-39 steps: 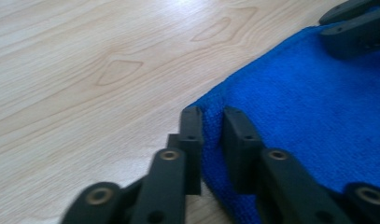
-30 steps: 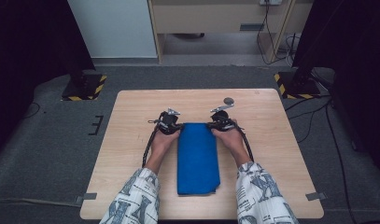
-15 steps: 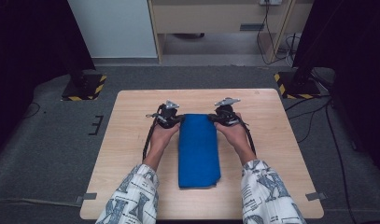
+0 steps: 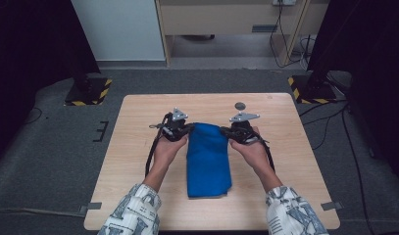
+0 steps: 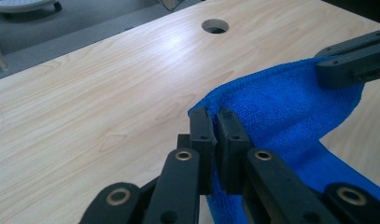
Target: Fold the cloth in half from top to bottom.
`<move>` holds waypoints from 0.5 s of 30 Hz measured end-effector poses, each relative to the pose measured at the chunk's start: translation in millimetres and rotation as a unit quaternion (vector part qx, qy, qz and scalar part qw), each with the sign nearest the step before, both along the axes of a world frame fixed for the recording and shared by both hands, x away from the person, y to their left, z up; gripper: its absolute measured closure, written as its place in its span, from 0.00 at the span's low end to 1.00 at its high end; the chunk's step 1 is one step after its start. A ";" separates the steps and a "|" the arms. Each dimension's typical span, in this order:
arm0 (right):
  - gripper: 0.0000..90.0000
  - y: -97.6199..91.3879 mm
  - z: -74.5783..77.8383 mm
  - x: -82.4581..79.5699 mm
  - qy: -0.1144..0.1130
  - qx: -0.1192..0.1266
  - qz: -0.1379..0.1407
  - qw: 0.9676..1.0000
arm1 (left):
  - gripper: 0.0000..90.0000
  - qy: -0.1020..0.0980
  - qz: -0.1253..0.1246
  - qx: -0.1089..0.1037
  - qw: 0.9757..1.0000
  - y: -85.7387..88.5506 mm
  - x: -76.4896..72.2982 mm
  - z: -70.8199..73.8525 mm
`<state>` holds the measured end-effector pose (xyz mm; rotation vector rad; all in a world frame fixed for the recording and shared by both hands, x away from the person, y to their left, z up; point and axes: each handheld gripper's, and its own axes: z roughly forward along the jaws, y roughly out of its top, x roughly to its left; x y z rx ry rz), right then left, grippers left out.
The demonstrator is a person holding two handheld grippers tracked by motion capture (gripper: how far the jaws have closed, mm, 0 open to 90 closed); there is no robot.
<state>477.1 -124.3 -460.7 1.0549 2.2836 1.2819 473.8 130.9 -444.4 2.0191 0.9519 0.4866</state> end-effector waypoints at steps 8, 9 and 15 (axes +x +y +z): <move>0.95 -4.7 -4.1 -36.1 -0.005 -0.001 0.035 0.999 | 0.95 -0.007 -0.023 -0.005 1.000 8.6 -31.7 -4.7; 0.95 -4.8 -4.8 -40.5 -0.007 -0.001 0.039 0.999 | 0.95 -0.006 -0.024 -0.008 1.000 9.9 -35.4 -6.6; 0.95 -4.2 -7.0 -59.5 -0.012 0.002 0.055 0.998 | 0.95 -0.001 -0.031 -0.013 0.999 14.5 -52.9 -13.6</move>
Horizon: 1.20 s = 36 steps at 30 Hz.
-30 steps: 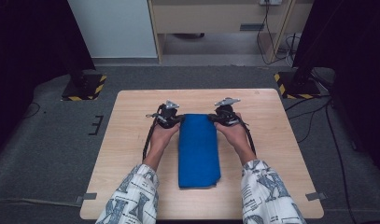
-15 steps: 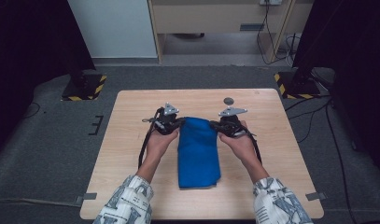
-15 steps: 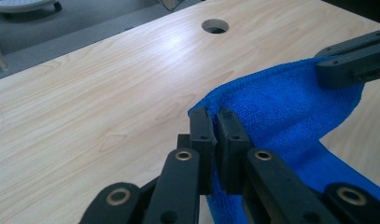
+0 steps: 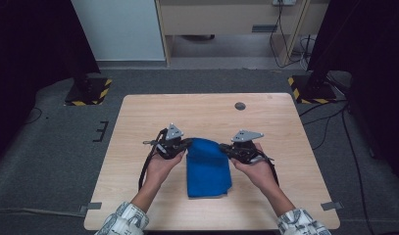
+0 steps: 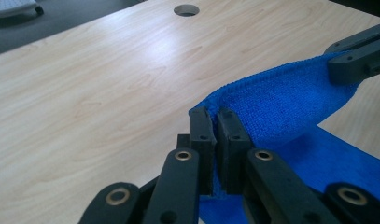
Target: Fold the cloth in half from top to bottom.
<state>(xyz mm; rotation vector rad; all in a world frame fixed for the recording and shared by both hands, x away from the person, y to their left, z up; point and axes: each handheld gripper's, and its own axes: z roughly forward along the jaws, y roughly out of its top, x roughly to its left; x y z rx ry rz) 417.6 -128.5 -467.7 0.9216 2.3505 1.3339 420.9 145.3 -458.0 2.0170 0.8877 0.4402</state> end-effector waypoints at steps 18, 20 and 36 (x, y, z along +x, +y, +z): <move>0.95 -6.4 -6.3 -35.9 0.000 -0.015 0.035 0.999 | 0.95 -0.006 -0.017 0.006 1.000 -2.9 -45.8 -7.6; 0.95 -7.6 -7.9 -38.7 0.001 -0.013 0.035 0.999 | 0.95 -0.004 -0.018 0.006 1.000 -3.5 -49.4 -9.3; 0.95 -4.1 -20.1 -55.2 0.010 -0.016 0.057 0.998 | 0.77 0.019 -0.005 -0.015 1.000 6.7 -74.1 -20.8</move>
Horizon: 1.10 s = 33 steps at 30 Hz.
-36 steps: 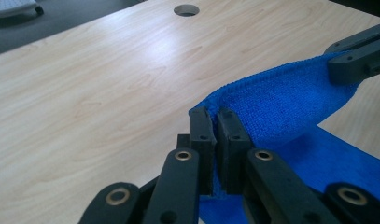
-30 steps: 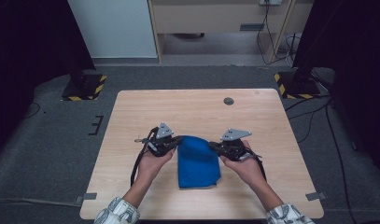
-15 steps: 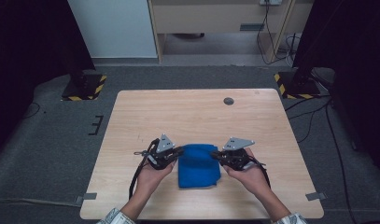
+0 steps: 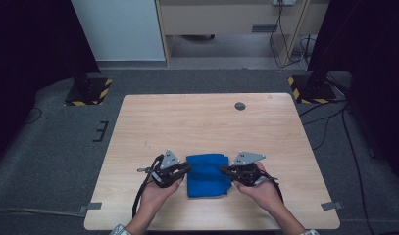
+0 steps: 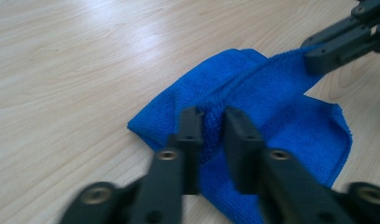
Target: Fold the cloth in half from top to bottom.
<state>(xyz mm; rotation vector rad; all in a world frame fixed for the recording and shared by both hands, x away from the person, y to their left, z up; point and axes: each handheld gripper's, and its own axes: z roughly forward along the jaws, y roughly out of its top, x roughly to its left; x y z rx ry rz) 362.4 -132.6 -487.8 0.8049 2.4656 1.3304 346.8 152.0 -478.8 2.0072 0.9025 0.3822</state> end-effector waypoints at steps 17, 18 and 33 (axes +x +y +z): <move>0.92 -7.7 -10.3 -19.6 0.000 -0.015 0.031 0.999 | 0.36 -0.008 0.059 -0.055 0.997 26.0 5.9 2.2; 0.91 -7.9 -10.1 -20.6 0.000 -0.016 0.035 0.999 | 0.36 -0.009 0.062 -0.054 0.997 26.3 6.0 2.1; 0.57 -12.8 -5.6 -29.0 0.017 -0.010 0.029 0.999 | 0.33 -0.008 0.074 -0.044 0.996 25.7 8.5 -4.5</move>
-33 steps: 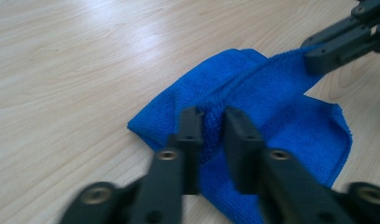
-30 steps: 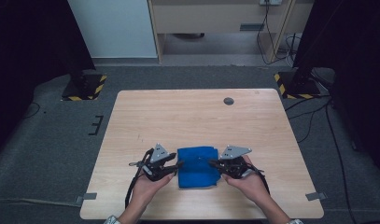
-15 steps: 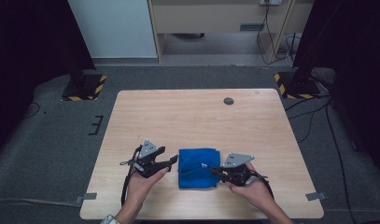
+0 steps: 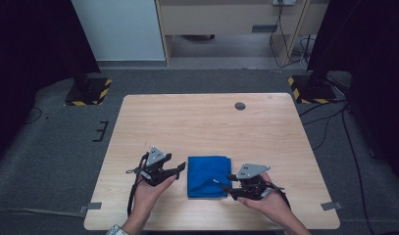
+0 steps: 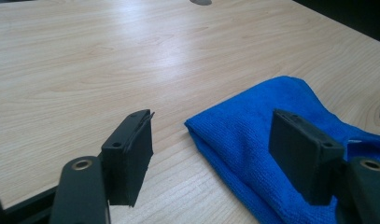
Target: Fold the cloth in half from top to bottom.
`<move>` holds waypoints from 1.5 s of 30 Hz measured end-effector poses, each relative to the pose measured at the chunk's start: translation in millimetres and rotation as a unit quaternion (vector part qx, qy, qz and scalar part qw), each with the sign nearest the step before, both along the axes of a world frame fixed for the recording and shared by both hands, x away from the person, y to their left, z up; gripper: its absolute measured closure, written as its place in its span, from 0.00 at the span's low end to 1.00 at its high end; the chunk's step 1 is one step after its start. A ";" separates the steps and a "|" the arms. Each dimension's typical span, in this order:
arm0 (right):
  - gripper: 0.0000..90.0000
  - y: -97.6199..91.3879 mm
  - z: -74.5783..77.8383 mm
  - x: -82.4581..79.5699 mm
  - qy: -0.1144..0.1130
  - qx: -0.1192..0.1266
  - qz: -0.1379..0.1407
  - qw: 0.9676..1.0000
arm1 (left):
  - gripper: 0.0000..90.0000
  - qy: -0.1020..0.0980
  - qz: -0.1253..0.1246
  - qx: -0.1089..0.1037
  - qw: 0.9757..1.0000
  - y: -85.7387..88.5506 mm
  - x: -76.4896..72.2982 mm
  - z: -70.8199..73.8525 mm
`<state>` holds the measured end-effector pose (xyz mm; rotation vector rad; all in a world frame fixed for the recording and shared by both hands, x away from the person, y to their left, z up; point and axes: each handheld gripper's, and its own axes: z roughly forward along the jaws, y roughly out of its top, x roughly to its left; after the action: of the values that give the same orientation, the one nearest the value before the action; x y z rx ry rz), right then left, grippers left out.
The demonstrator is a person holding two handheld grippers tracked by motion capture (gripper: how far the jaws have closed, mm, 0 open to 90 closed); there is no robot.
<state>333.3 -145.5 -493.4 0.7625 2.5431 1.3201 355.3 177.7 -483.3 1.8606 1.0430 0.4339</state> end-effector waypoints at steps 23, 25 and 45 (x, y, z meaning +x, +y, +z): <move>0.47 39.6 -20.6 17.4 0.003 -0.062 0.025 0.998 | 0.30 -0.001 0.024 0.012 1.000 12.0 6.3 -3.1; 0.40 35.6 -19.5 15.1 -0.004 -0.054 0.023 0.998 | 0.28 -0.004 0.026 0.017 1.000 12.4 6.3 -2.4; 0.09 -50.5 1.3 50.1 -0.039 0.018 -0.188 0.981 | 0.10 0.025 0.061 0.045 0.997 39.7 25.0 -13.1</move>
<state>383.4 -196.0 -492.1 1.1085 2.1794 1.2425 380.2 217.4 -496.4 1.9026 1.1927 0.5156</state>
